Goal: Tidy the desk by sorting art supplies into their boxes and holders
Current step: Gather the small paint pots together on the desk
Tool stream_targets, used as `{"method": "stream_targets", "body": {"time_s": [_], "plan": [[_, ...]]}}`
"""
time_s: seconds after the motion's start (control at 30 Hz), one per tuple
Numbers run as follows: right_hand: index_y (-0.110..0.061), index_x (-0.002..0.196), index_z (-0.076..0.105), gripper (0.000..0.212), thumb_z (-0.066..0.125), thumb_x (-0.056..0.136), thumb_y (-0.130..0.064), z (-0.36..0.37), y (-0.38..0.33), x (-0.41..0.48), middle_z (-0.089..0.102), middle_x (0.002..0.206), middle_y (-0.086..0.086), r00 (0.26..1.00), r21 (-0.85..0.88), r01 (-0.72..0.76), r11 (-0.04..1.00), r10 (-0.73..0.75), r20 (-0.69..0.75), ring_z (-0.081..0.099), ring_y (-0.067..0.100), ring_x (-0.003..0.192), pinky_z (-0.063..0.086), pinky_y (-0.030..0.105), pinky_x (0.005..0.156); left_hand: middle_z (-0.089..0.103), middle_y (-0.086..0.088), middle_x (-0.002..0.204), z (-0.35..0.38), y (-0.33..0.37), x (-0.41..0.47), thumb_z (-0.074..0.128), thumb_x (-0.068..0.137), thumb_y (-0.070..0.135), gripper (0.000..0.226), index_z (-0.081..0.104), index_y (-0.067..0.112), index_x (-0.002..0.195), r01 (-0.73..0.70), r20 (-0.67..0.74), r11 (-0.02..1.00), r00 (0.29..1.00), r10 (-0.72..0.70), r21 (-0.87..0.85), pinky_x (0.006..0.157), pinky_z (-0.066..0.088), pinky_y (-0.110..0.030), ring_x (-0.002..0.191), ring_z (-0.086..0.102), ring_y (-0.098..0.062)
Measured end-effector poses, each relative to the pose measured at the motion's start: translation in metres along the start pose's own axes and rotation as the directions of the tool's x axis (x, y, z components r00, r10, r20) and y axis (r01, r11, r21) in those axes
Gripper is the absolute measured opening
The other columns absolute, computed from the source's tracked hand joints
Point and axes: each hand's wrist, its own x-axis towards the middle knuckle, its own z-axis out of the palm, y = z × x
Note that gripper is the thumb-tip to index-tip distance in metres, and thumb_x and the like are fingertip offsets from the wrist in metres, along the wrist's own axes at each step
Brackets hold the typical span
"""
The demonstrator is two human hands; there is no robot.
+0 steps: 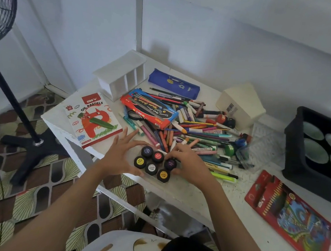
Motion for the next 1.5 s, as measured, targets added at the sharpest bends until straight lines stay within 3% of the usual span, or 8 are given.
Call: {"method": "stream_targets", "body": {"time_s": [0.3,0.43,0.63,0.7,0.8,1.0,1.17,1.5], "plan": [[-0.023,0.091,0.071,0.04,0.089,0.055,-0.021,0.012,0.005,-0.006,0.062,0.084,-0.004,0.961,-0.199,0.103,0.975,-0.149,-0.233,0.053,0.019,0.078,0.042,0.026,0.054,0.002,0.02,0.154,0.001,-0.001,0.0,0.062,0.04,0.088,0.083,0.042,0.063,0.117,0.003,0.001,1.0,1.0,-0.003,0.001,0.112,-0.017,-0.045,0.139,-0.027,-0.004],[-0.021,0.092,0.07,0.039,0.087,0.057,-0.021,0.011,0.005,-0.007,0.065,0.088,-0.005,0.95,-0.186,0.137,0.973,-0.182,-0.252,0.054,0.019,0.081,0.048,0.028,0.057,0.001,0.02,0.154,0.0,-0.001,0.0,0.061,0.04,0.089,0.086,0.042,0.06,0.118,0.004,0.005,1.0,1.0,-0.004,0.014,0.112,-0.018,-0.045,0.14,-0.026,-0.005],[-0.027,0.117,0.065,0.04,0.074,0.078,-0.022,-0.007,0.016,-0.004,0.056,0.113,-0.009,0.994,-0.031,0.096,0.995,-0.097,-0.041,0.043,0.011,0.107,0.045,0.031,0.084,0.002,0.018,0.155,0.0,-0.001,0.0,0.062,0.04,0.088,0.089,0.043,0.056,0.12,-0.004,0.001,1.0,1.0,0.004,0.022,0.112,-0.017,-0.046,0.141,-0.024,-0.008],[-0.027,0.115,0.066,0.034,0.071,0.081,-0.022,-0.02,0.028,-0.003,0.057,0.113,-0.009,0.994,0.096,0.017,0.995,-0.006,-0.113,0.044,0.008,0.108,0.043,0.029,0.089,0.002,0.018,0.156,0.0,-0.001,0.0,0.063,0.04,0.087,0.088,0.044,0.055,0.12,-0.006,-0.002,1.0,1.0,0.006,0.021,0.112,-0.017,-0.046,0.142,-0.022,-0.011],[-0.025,0.115,0.066,0.03,0.066,0.085,-0.019,-0.041,0.061,0.006,0.059,0.115,-0.005,0.952,0.044,-0.106,0.993,0.114,-0.285,0.05,0.012,0.108,0.047,0.031,0.088,0.002,0.018,0.155,0.0,0.001,0.0,0.062,0.039,0.088,0.09,0.044,0.054,0.12,-0.001,0.0,1.0,1.0,0.001,0.011,0.112,-0.017,-0.045,0.142,-0.024,-0.01],[-0.017,0.139,0.044,0.051,0.055,0.09,-0.01,-0.068,0.121,0.027,0.051,0.133,0.011,0.775,-0.024,-0.478,0.878,0.409,-0.482,0.054,0.026,0.109,0.054,0.045,0.084,0.004,0.019,0.156,0.002,-0.003,0.001,0.07,0.041,0.082,0.088,0.046,0.054,0.121,0.006,-0.019,1.0,1.0,-0.006,-0.006,0.114,-0.015,-0.049,0.142,-0.023,-0.007],[-0.015,0.136,0.047,0.047,0.05,0.091,-0.006,-0.073,0.14,0.043,0.047,0.14,0.011,0.8,-0.094,-0.495,0.864,0.411,-0.438,0.045,0.03,0.122,0.044,0.045,0.094,0.002,0.022,0.156,0.001,-0.001,0.001,0.07,0.043,0.081,0.085,0.04,0.066,0.121,0.007,-0.016,1.0,1.0,-0.007,-0.026,0.112,-0.016,-0.046,0.142,-0.022,-0.008],[-0.01,0.13,0.05,0.04,0.055,0.09,-0.007,-0.057,0.156,0.075,0.044,0.139,0.015,0.789,-0.103,-0.505,0.857,0.411,-0.456,0.043,0.033,0.125,0.039,0.045,0.1,0.004,0.019,0.157,0.001,0.002,-0.001,0.07,0.041,0.081,0.086,0.048,0.056,0.12,0.043,-0.017,0.998,0.999,-0.044,-0.053,0.112,-0.016,-0.046,0.142,-0.022,-0.007]]}}
